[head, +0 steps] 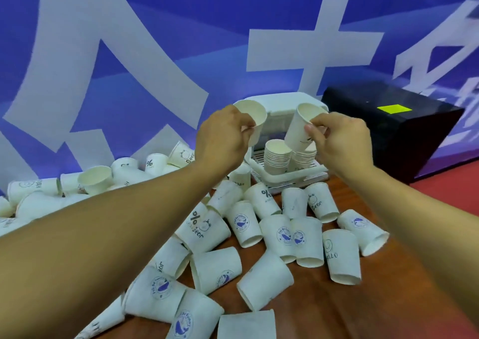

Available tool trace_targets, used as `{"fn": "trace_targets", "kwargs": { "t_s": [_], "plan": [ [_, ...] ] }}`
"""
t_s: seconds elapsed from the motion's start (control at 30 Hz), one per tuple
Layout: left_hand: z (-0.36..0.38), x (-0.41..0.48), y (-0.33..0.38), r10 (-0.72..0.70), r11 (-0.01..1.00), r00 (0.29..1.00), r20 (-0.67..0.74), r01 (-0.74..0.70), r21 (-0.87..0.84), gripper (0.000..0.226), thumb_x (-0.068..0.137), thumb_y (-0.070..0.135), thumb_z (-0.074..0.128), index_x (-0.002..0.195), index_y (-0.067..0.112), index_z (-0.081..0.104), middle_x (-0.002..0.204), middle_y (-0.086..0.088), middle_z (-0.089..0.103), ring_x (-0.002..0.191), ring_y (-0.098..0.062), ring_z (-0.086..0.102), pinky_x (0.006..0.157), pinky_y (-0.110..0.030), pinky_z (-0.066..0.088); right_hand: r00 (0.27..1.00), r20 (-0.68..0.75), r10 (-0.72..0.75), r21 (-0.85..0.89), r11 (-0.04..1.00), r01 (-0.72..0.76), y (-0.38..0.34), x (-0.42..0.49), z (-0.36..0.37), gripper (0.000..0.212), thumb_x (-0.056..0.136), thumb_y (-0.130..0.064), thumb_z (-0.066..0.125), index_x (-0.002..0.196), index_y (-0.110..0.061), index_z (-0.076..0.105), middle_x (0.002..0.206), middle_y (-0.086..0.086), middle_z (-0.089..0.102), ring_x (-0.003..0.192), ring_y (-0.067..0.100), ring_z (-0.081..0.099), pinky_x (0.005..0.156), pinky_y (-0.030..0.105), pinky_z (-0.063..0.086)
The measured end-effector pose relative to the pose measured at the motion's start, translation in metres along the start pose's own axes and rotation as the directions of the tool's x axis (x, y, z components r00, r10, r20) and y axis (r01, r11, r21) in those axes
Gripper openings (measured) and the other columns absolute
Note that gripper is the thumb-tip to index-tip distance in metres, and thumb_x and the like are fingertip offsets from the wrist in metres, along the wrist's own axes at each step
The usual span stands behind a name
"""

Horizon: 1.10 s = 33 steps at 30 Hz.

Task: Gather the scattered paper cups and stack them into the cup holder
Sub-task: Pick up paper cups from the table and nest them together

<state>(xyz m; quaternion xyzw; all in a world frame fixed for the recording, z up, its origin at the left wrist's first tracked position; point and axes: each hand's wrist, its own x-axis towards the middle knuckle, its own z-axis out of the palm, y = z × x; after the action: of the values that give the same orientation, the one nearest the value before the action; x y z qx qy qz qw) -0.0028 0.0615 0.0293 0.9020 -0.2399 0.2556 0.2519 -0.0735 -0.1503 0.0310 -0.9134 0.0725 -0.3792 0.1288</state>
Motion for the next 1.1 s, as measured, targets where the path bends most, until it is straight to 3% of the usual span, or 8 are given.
{"fn": "trace_targets", "kwargs": {
  "t_s": [0.17, 0.27, 0.43, 0.53, 0.63, 0.77, 0.9, 1.1],
  "plan": [
    [0.045, 0.022, 0.006, 0.048, 0.991, 0.998, -0.045, -0.053, -0.119, 0.023, 0.097, 0.037, 0.056, 0.11, 0.029, 0.072, 0.107, 0.003, 0.067, 0.095, -0.023, 0.062, 0.077, -0.04, 0.051, 1.0, -0.009, -0.012, -0.1, 0.995, 0.011, 0.033, 0.013, 0.015, 0.027, 0.096, -0.034, 0.056, 0.101, -0.014, 0.073, 0.088, 0.011, 0.071, 0.075, 0.031, 0.064, 0.068, 0.042, 0.055],
    [0.065, 0.029, 0.006, 0.068, 0.987, 0.996, -0.066, -0.077, -0.143, 0.026, 0.097, 0.038, 0.055, 0.113, 0.027, 0.072, 0.106, 0.002, 0.069, 0.093, -0.022, 0.063, 0.075, -0.036, 0.05, 0.999, 0.021, -0.025, -0.127, 0.992, 0.027, 0.04, 0.019, 0.028, 0.027, 0.096, -0.033, 0.055, 0.099, -0.013, 0.073, 0.088, 0.013, 0.07, 0.076, 0.034, 0.064, 0.068, 0.045, 0.055],
    [0.087, 0.035, 0.004, 0.134, 0.978, 0.99, -0.055, -0.14, -0.151, 0.024, 0.097, 0.033, 0.056, 0.111, 0.024, 0.074, 0.105, -0.001, 0.069, 0.093, -0.026, 0.062, 0.074, -0.041, 0.053, 0.996, 0.065, -0.064, -0.178, 0.981, 0.074, 0.048, 0.023, 0.05, 0.028, 0.098, -0.031, 0.055, 0.102, -0.011, 0.073, 0.093, 0.014, 0.072, 0.079, 0.034, 0.067, 0.07, 0.041, 0.058],
    [0.101, 0.04, 0.004, 0.164, 0.979, 0.986, -0.024, -0.165, -0.119, 0.026, 0.099, 0.033, 0.053, 0.111, 0.023, 0.073, 0.106, -0.002, 0.068, 0.094, -0.025, 0.061, 0.071, -0.033, 0.046, 0.994, 0.099, -0.035, -0.224, 0.973, 0.057, 0.057, 0.023, 0.062, 0.029, 0.099, -0.031, 0.052, 0.106, -0.011, 0.072, 0.095, 0.012, 0.071, 0.08, 0.03, 0.067, 0.069, 0.032, 0.052],
    [0.114, 0.042, 0.003, 0.216, 0.974, 0.976, 0.014, -0.214, -0.077, 0.029, 0.1, 0.034, 0.049, 0.108, 0.021, 0.074, 0.101, -0.001, 0.068, 0.092, -0.024, 0.059, 0.066, -0.03, 0.035, 0.989, 0.148, 0.003, -0.26, 0.965, 0.036, 0.067, 0.023, 0.074, 0.031, 0.101, -0.031, 0.049, 0.097, -0.01, 0.071, 0.086, 0.011, 0.068, 0.069, 0.024, 0.059, 0.063, 0.026, 0.042],
    [0.125, 0.039, 0.002, 0.277, 0.961, 0.958, 0.075, -0.275, -0.039, 0.029, 0.102, 0.029, 0.047, 0.114, 0.022, 0.072, 0.1, -0.001, 0.067, 0.085, -0.016, 0.045, 0.065, -0.031, 0.031, 0.973, 0.231, 0.005, -0.238, 0.97, 0.051, 0.074, 0.023, 0.081, 0.03, 0.101, -0.027, 0.046, 0.083, -0.009, 0.062, 0.075, 0.009, 0.059, 0.068, 0.03, 0.06, 0.059, 0.035, 0.05],
    [0.137, 0.036, -0.002, 0.238, 0.971, 0.96, 0.148, -0.237, -0.022, 0.027, 0.098, 0.019, 0.05, 0.109, 0.026, 0.073, 0.094, -0.001, 0.065, 0.08, -0.015, 0.04, 0.063, -0.03, 0.031, 0.954, 0.299, -0.012, -0.224, 0.971, 0.083, 0.073, 0.02, 0.091, 0.03, 0.101, -0.025, 0.044, 0.093, -0.006, 0.065, 0.088, 0.013, 0.062, 0.078, 0.033, 0.059, 0.07, 0.045, 0.052],
    [0.143, 0.032, -0.006, 0.199, 0.979, 0.95, 0.242, -0.182, -0.089, 0.035, 0.095, 0.015, 0.05, 0.123, 0.028, 0.068, 0.115, 0.0, 0.068, 0.103, -0.02, 0.056, 0.077, -0.029, 0.042, 0.932, 0.363, -0.014, -0.208, 0.973, 0.096, 0.078, 0.013, 0.103, 0.026, 0.1, -0.023, 0.043, 0.083, -0.009, 0.059, 0.079, 0.009, 0.058, 0.069, 0.027, 0.052, 0.06, 0.035, 0.042]
  ]
}}
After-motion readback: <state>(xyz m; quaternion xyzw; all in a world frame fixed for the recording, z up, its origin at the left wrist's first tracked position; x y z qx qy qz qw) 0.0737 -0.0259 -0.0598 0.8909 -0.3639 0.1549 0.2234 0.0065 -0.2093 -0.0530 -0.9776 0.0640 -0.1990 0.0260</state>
